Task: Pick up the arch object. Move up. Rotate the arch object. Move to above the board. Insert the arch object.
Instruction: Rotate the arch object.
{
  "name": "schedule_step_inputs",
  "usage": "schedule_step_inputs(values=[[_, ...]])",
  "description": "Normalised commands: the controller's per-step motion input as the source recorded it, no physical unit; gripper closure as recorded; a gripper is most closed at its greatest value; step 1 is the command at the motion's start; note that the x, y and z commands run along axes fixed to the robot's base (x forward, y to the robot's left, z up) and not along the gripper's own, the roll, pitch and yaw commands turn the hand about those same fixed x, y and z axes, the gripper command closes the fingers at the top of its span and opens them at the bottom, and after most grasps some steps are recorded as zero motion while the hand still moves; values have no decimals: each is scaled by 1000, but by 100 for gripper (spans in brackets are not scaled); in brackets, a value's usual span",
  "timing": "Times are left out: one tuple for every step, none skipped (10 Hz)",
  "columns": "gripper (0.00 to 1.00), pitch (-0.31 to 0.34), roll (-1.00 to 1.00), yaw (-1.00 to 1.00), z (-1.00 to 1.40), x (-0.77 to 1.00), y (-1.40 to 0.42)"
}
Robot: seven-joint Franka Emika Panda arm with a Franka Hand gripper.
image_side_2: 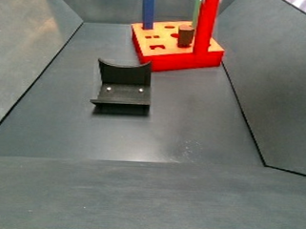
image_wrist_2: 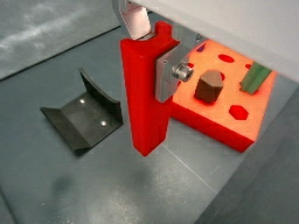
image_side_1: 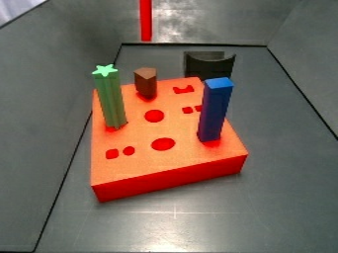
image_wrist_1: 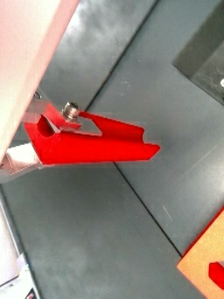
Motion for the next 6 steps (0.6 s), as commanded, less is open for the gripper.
schedule_step_inputs(values=[[100,-32,-200,-61,-1000,22,13],[100,-49,-151,-44,-1000,22,17],[100,-56,-142,-39,-1000,23,18],[100,-59,-143,-34,-1000,28,19],[100,-59,-144,-32,-950,35,18],[100,-54,-144,-32,-805,33,16]])
